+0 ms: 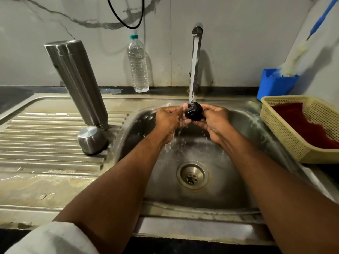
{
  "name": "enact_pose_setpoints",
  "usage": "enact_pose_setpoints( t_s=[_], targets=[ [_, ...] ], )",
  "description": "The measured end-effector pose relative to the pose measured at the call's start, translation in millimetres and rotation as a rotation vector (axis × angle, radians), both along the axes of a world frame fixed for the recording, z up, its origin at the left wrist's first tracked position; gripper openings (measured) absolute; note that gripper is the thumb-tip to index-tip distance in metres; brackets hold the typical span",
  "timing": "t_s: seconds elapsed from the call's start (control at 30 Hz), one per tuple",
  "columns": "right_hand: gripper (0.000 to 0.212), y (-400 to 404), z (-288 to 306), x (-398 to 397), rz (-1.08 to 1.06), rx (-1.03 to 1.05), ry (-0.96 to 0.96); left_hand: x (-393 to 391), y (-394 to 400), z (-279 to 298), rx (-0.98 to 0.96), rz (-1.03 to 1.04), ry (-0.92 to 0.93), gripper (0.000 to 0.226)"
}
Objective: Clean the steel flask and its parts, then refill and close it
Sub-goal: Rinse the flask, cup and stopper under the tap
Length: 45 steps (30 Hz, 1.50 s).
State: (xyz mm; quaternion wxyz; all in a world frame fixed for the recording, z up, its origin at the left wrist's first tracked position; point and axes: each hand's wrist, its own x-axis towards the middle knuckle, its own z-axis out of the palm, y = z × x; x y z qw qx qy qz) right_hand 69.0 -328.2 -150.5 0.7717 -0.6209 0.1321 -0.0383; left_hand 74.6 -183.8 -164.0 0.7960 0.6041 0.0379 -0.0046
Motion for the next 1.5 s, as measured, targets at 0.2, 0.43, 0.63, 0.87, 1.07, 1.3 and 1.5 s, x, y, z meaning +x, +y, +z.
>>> enact_pose_setpoints(
  t_s=[0.2, 0.43, 0.63, 0.87, 1.07, 1.3, 1.5],
  targets=[
    [0.016, 1.0, -7.6, -0.3, -0.001, -0.016, 0.068, 5.2, -1.7, -7.8, 0.145, 0.027, -0.095, 0.013],
    [0.02, -1.3, -10.6, 0.7, -0.009, -0.075, 0.138, 3.8, 1.8, -3.0, 0.061, -0.002, 0.001, 0.012],
    [0.014, 3.9, -3.8, -4.6, 0.064, -0.153, 0.058, 8.0, 5.3, -4.9, -0.008, 0.133, 0.125, 0.01],
    [0.015, 4.2, -6.3, -4.4, 0.162, -0.216, 0.037, 12.4, 6.1, -12.0, 0.149, 0.125, 0.052, 0.023],
    [0.021, 0.5, -6.0, -5.6, 0.167, -0.219, -0.027, 8.4, 12.5, -8.3, 0.18, 0.051, 0.005, 0.026],
    [0.032, -1.3, -9.8, -4.0, 0.098, -0.197, -0.091, 9.6, 20.2, -3.3, 0.053, -0.011, 0.169, 0.022],
    [0.027, 1.3, -8.4, -5.9, -0.01, -0.271, -0.201, 10.6, 17.9, -6.3, 0.11, -0.056, 0.171, 0.025]
  ],
)
